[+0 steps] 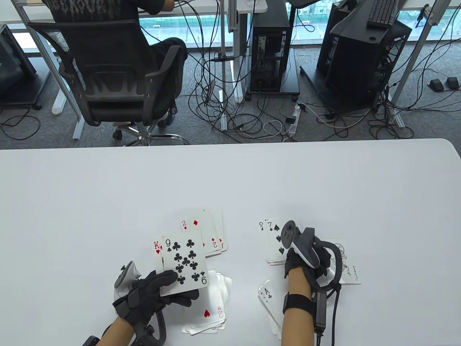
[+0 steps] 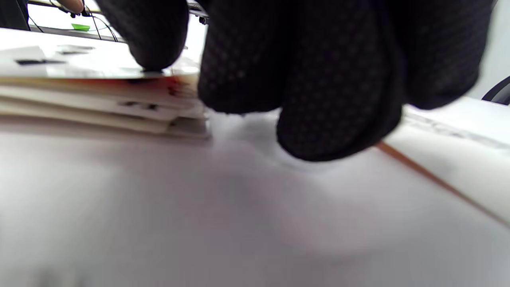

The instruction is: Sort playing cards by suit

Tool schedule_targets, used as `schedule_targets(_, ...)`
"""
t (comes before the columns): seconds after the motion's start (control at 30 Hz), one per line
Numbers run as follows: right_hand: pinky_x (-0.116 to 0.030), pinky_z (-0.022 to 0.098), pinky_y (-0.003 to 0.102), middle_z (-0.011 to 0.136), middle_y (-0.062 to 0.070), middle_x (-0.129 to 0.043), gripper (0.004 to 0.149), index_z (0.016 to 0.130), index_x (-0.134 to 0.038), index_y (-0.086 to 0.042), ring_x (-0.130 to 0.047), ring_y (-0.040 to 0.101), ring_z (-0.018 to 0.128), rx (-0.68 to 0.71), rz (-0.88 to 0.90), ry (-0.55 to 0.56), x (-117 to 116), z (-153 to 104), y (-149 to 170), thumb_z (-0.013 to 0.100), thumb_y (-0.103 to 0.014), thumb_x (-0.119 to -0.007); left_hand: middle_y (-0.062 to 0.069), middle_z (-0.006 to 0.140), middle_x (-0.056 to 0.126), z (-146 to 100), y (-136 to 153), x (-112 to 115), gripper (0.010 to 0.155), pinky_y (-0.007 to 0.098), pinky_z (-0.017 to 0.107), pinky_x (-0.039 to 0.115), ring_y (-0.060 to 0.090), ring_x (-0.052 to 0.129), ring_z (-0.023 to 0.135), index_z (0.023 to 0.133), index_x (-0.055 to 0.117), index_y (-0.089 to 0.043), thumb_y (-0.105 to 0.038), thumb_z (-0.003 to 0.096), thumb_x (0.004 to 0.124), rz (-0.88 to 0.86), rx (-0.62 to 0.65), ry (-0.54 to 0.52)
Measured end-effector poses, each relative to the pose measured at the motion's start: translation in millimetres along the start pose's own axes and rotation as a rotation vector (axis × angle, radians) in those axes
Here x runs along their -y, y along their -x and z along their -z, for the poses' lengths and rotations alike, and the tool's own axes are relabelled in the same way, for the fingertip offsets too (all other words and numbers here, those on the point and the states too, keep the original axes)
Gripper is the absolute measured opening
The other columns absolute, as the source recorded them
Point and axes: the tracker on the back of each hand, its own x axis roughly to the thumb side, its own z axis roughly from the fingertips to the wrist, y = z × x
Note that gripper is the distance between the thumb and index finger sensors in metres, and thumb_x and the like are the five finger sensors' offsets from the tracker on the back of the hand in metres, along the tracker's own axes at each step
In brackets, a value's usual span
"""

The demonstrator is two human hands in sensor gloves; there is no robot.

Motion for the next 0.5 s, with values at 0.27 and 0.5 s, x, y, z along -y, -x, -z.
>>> schedule_targets(0.27, -0.083, 0.031, 0.052, 0.036, 0.010, -0.094, 0.061, 0.081, -0.072, 0.016, -0.097, 0.032, 0.026, 0.102, 0.037, 0.110, 25, -14, -8, 0.055, -0.039, -0.068, 0.022, 0.098, 0.067, 0, 0, 0, 0.044, 0.048, 0.055, 0.079, 0.042, 0.087, 0.078, 0.106, 0.048, -0.012, -0.022, 0.0675, 0.066, 0.005, 0.001, 0.000)
schedule_targets(0.5, -0.080, 0.037, 0.057, 0.048, 0.016, -0.093, 0.066, 0.086, -0.067, 0.018, -0.096, 0.038, 0.037, 0.378, 0.496, 0.303, 56, -59, -34, 0.055, -0.041, -0.068, 0.022, 0.098, 0.066, 0, 0, 0, 0.044, 0.049, 0.055, 0.078, 0.042, 0.086, 0.079, 0.106, 0.048, -0.012, -0.021, 0.0673, 0.066, 0.006, -0.001, -0.004)
